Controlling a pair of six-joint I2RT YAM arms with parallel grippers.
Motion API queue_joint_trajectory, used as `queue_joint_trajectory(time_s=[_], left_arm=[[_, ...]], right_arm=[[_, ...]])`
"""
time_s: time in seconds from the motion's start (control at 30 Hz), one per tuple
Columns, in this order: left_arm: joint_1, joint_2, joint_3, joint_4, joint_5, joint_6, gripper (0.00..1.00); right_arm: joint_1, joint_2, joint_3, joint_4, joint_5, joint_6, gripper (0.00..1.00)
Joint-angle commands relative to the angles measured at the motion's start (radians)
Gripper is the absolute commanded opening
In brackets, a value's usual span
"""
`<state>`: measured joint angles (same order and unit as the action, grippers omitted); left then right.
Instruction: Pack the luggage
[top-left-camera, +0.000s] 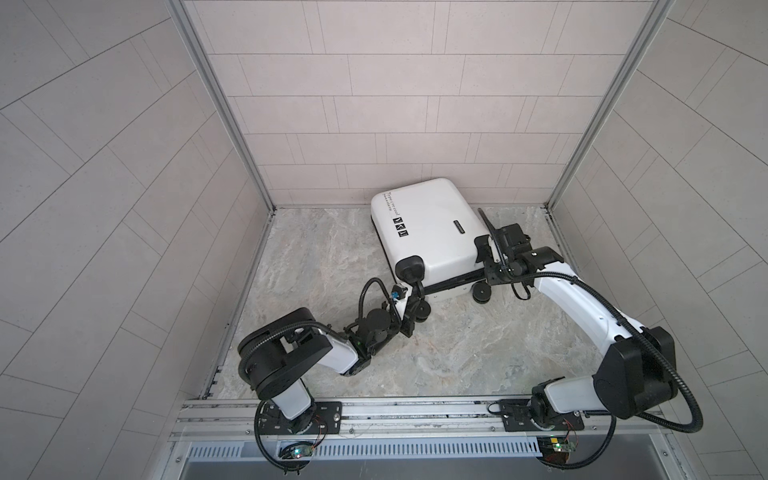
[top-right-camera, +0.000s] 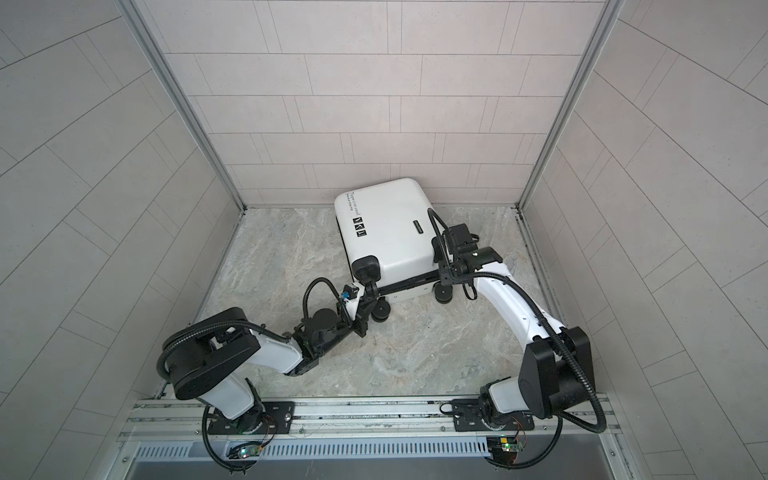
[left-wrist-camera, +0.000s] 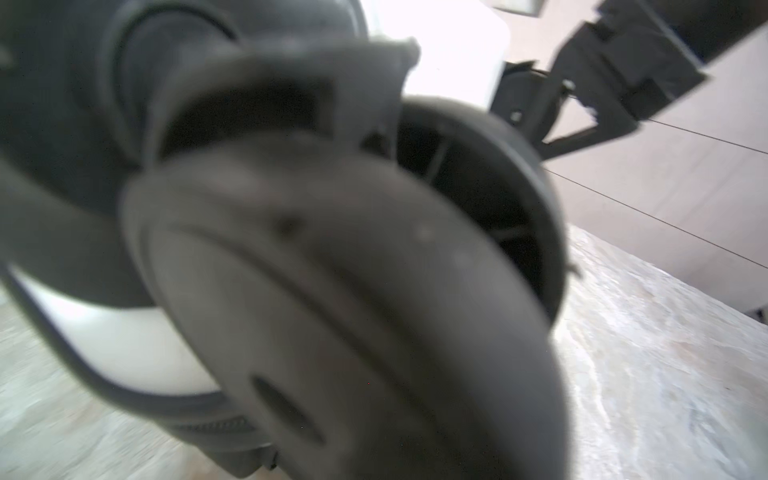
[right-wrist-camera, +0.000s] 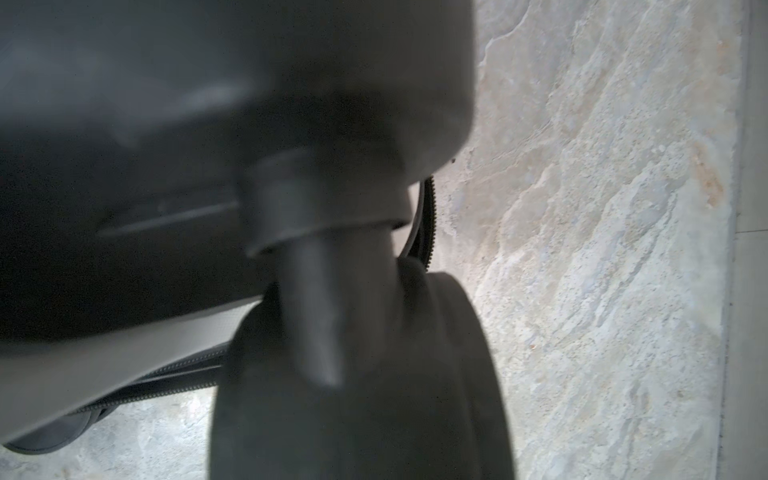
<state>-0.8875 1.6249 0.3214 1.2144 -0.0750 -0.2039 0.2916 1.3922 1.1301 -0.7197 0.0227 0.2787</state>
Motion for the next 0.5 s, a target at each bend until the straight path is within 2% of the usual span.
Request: queue_joint_trajectory(time_s=[0.0, 0.23, 0.47], left_arm=[[0.033, -0.038, -0.057, 0.086, -0.030, -0.023, 0.00], [0.042, -0.142, -0.125, 0.056, -0.076, -0.002, 0.00], [0.027, -0.248, -0.099, -0.100, -0.060, 0.026, 0.00]], right_arm=[[0.099, -0.018, -0.020, 0.070, -0.036, 0.115, 0.00], [0.197, -0.025, -0.053, 0.119, -0.021, 0.286, 0.00], [0.271, -0.050, -0.010, 0.108, 0.024, 0.343, 0.00]])
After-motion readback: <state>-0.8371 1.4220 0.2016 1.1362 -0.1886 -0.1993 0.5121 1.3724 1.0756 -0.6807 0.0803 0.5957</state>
